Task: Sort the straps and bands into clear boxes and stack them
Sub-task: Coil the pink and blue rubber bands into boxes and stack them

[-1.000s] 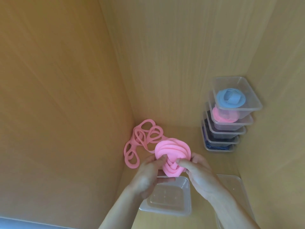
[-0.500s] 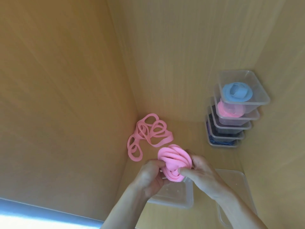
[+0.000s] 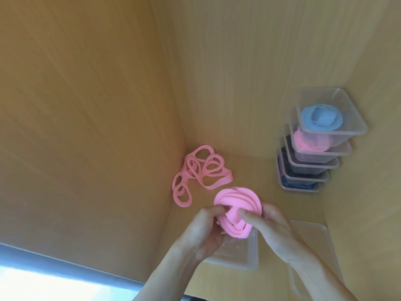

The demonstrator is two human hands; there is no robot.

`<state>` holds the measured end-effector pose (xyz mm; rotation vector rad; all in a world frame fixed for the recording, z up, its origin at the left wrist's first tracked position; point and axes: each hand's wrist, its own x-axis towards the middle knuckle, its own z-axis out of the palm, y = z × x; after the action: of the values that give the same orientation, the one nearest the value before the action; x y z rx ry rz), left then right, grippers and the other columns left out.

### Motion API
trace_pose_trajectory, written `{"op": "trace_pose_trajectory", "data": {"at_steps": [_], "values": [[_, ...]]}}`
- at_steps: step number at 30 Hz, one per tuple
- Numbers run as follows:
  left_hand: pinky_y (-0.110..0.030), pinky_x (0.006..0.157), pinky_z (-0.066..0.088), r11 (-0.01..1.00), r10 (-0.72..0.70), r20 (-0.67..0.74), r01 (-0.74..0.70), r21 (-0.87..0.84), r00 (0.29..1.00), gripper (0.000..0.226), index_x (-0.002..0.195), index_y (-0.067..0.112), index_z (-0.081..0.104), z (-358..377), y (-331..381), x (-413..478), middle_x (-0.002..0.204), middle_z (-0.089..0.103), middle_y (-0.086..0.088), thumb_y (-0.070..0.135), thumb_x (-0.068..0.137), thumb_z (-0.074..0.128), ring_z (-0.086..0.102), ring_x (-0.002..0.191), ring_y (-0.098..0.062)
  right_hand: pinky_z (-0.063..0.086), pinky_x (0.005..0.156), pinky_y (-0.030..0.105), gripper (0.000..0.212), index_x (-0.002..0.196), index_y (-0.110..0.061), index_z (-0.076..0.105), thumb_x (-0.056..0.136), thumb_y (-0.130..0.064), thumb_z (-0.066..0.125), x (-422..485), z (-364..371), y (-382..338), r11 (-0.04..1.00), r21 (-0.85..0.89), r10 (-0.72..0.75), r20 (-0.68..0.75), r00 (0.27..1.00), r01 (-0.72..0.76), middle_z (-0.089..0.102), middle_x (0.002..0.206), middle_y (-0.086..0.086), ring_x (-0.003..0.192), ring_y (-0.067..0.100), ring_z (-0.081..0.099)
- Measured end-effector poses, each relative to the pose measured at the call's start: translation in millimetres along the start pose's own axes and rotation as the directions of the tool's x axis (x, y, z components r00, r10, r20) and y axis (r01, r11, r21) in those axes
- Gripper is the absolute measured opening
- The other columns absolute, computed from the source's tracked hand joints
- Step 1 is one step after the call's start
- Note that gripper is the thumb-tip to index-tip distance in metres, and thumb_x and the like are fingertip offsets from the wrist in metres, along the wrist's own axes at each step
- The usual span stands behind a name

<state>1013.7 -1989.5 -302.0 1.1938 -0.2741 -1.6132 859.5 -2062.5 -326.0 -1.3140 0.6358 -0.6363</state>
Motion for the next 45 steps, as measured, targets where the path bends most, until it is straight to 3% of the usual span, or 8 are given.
{"op": "trace_pose_trajectory", "data": {"at_steps": [5,14,17,23,33,38,41,45], "values": [[-0.046,0.083,0.057,0.999,-0.005,0.0,0.005,0.045,1.0,0.053,0.121,-0.006,0.066,4.3,0.5,-0.5,0.122,0.066,-0.03,0.009,0.071,0.058,0.063,0.118,-0.04,0.051,0.1,0.048,0.045,0.106,-0.005,0.077,0.082,-0.043,0.072,1.5,7.1,2.2,0.969,0.227,0.12,-0.084,0.989,-0.098,0.072,0.11,0.025,0.112,0.041,0.066],[-0.056,0.097,0.053,0.987,0.153,0.077,-0.157,0.043,0.985,0.055,0.13,-0.004,0.056,-14.3,6.4,-1.8,0.128,0.062,-0.03,0.003,0.077,0.071,0.059,0.122,-0.046,0.049,0.091,0.036,0.065,0.116,-0.01,0.073,0.06,-0.034,0.094,-0.4,6.1,-0.2,0.909,0.401,0.18,-0.136,0.974,-0.112,0.073,0.113,0.018,0.105,0.027,0.069],[-0.046,0.086,0.057,0.98,0.191,0.103,-0.195,0.032,0.976,0.058,0.131,0.0,0.053,-17.0,4.1,-5.7,0.128,0.063,-0.027,0.001,0.076,0.075,0.064,0.115,-0.041,0.053,0.086,0.036,0.063,0.13,-0.024,0.063,0.071,-0.008,0.079,-0.1,5.1,3.5,0.85,0.524,0.175,-0.192,0.966,-0.049,0.073,0.117,0.011,0.103,0.022,0.071],[-0.044,0.086,0.057,0.98,0.198,0.172,-0.2,-0.006,0.965,0.067,0.136,0.001,0.047,-21.4,2.7,-9.7,0.133,0.059,-0.03,0.002,0.078,0.081,0.061,0.117,-0.043,0.054,0.086,0.038,0.042,0.122,-0.009,0.069,0.08,-0.008,0.066,-0.7,9.6,6.8,0.842,0.538,0.149,-0.165,0.975,-0.038,0.07,0.119,0.018,0.102,0.024,0.068],[-0.051,0.09,0.057,0.982,0.134,0.126,-0.149,0.117,0.983,0.065,0.137,0.002,0.049,-28.8,9.6,-5.9,0.129,0.063,-0.028,0.016,0.081,0.08,0.064,0.115,-0.044,0.049,0.095,0.02,0.032,0.131,-0.028,0.061,0.099,-0.032,0.059,-6.0,31.8,12.0,0.993,0.08,-0.061,-0.275,0.959,0.086,0.069,0.125,-0.008,0.118,0.009,0.063],[-0.053,0.095,0.054,0.961,0.12,0.066,-0.133,0.243,0.991,0.055,0.133,0.002,0.058,-38.8,12.9,-9.3,0.126,0.065,-0.027,0.029,0.086,0.073,0.065,0.111,-0.042,0.057,0.09,0.035,0.043,0.126,-0.021,0.066,0.1,-0.049,0.047,-11.8,0.1,4.6,0.998,-0.058,0.034,-0.065,0.997,-0.038,0.071,0.122,0.002,0.113,0.019,0.067],[-0.05,0.097,0.055,0.893,0.113,0.082,-0.138,0.429,0.99,0.045,0.124,0.009,0.068,-42.3,11.1,-11.2,0.118,0.071,-0.02,0.039,0.09,0.07,0.068,0.111,-0.039,0.055,0.09,0.033,0.065,0.119,-0.022,0.063,0.074,-0.069,0.071,-14.7,-6.8,-0.9,0.977,-0.164,0.142,0.01,0.99,-0.139,0.071,0.114,-0.002,0.105,0.018,0.069],[-0.031,0.084,0.058,0.797,0.098,0.104,-0.14,0.588,0.99,0.036,0.114,0.018,0.074,-40.9,10.8,-11.0,0.109,0.076,-0.009,0.046,0.092,0.069,0.073,0.102,-0.024,0.058,0.087,0.035,0.072,0.134,-0.038,0.047,0.072,-0.05,0.083,-17.2,5.3,3.0,0.937,-0.229,0.282,0.047,0.958,-0.265,0.066,0.122,-0.005,0.104,0.014,0.069]]}}
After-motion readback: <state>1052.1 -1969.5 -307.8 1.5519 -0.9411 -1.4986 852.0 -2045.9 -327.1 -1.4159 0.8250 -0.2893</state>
